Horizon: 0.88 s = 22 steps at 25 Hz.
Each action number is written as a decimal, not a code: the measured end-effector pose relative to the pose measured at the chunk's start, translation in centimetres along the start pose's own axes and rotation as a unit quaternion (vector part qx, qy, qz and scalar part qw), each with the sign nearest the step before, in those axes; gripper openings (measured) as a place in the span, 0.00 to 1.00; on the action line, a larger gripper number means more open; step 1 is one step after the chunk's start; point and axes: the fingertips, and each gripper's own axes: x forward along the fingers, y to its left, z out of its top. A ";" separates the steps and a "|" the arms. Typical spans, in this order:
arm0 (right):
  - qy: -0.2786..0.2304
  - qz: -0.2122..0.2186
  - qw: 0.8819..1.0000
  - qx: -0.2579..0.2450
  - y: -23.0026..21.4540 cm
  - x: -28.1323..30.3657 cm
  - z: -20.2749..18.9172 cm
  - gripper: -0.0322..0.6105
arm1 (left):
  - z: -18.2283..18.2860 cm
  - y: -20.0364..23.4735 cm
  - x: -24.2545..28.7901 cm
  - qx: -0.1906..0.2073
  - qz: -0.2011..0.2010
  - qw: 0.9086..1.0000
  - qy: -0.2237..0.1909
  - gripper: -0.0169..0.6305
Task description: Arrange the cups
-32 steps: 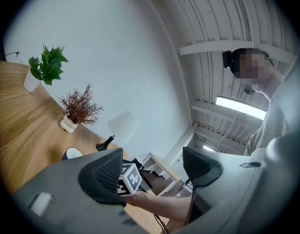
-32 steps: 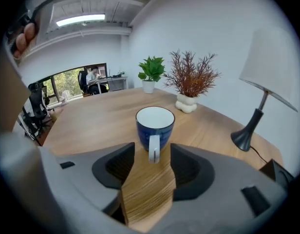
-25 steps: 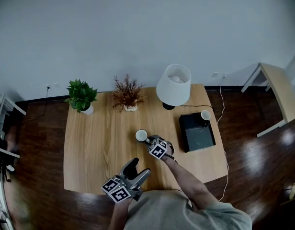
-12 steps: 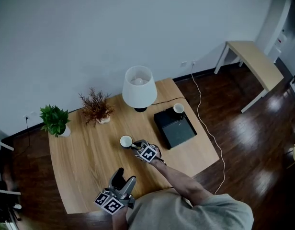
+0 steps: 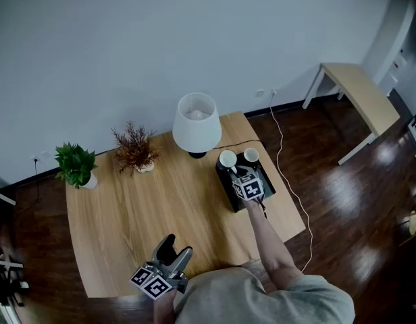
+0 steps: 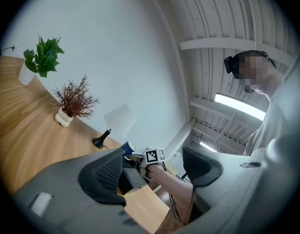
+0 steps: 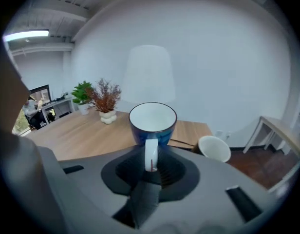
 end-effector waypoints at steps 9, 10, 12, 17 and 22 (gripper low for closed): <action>0.076 -0.031 0.996 0.017 -3.2 0.6 -3.7 0.17 | 0.2 -0.3 0.1 0.004 -0.001 1.000 -0.003 0.61; 0.082 -0.028 0.996 0.020 -3.3 0.6 -3.7 0.17 | 0.2 -0.2 0.1 0.004 0.000 1.000 -0.003 0.61; 0.096 -0.020 0.995 0.025 -3.5 0.7 -3.6 0.17 | 0.1 -0.3 0.0 0.004 0.001 1.000 -0.003 0.61; 0.124 -0.006 0.992 0.029 -3.4 0.5 -3.4 0.17 | 0.2 -0.3 -0.2 0.005 0.003 1.000 -0.004 0.61; 0.128 0.012 0.992 0.021 -2.8 0.5 -3.8 0.19 | 0.1 -0.5 0.1 0.004 0.001 1.000 -0.002 0.61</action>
